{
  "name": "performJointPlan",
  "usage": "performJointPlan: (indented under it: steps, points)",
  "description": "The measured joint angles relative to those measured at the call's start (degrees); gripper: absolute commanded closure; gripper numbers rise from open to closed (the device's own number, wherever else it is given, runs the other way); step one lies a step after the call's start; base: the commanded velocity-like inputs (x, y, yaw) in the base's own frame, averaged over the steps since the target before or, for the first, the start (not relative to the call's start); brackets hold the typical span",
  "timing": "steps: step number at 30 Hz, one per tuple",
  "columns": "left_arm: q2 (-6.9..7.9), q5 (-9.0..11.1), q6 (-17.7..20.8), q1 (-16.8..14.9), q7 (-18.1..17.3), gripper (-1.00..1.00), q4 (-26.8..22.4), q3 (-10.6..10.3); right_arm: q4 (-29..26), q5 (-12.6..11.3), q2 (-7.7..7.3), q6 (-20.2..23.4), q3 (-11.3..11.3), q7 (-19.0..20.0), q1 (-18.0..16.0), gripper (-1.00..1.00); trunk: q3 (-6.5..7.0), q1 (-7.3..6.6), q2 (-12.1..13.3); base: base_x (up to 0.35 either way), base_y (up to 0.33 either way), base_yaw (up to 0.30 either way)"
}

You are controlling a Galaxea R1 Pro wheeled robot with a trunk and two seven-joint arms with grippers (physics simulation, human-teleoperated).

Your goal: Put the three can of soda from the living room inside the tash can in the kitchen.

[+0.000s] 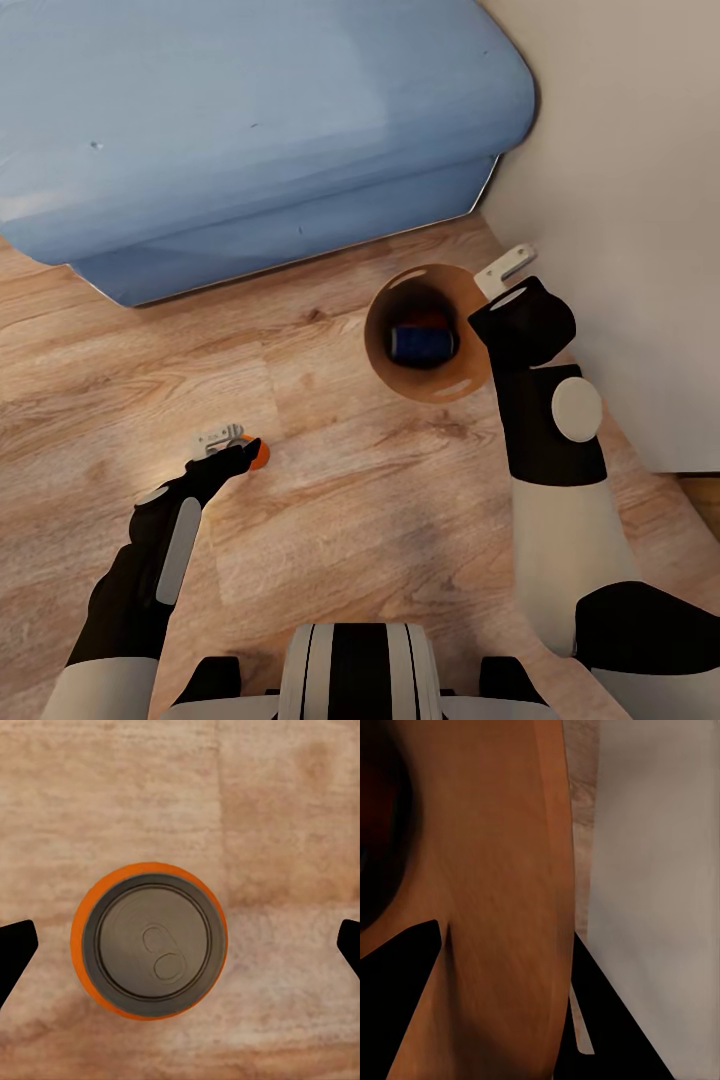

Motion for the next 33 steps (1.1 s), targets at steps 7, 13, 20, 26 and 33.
performJointPlan:
  steps: [7,13,20,26,33]
  points:
    - [0.00,0.03,-0.01,0.00,-0.10,-1.00,0.00,0.00,0.00,-0.06,0.00,0.00,0.00,0.00,0.06,1.00,0.00,0.00,0.00,0.001,0.000,0.000]
    - [0.00,0.04,0.01,0.00,-0.16,-1.00,0.00,0.00,0.00,-0.09,-0.01,0.00,0.00,0.00,0.08,1.00,0.00,0.00,0.00,0.000,0.000,0.000]
    - [-0.07,-0.09,-0.05,0.00,-0.17,-1.00,0.13,0.00,0.01,-0.26,0.00,0.00,0.02,0.02,0.08,1.00,-0.89,0.10,-0.05,0.000,0.000,0.000]
    - [-0.07,-0.09,-0.13,0.00,-0.17,-1.00,0.13,0.00,0.00,-0.03,0.03,0.00,0.18,0.00,-0.02,1.00,-0.89,0.10,-0.05,0.000,0.000,0.000]
    - [-0.05,-0.18,-0.31,0.00,-0.19,-1.00,0.17,0.00,0.00,-0.03,0.11,0.00,0.29,0.04,-0.24,1.00,-0.89,0.10,-0.05,0.000,0.000,0.000]
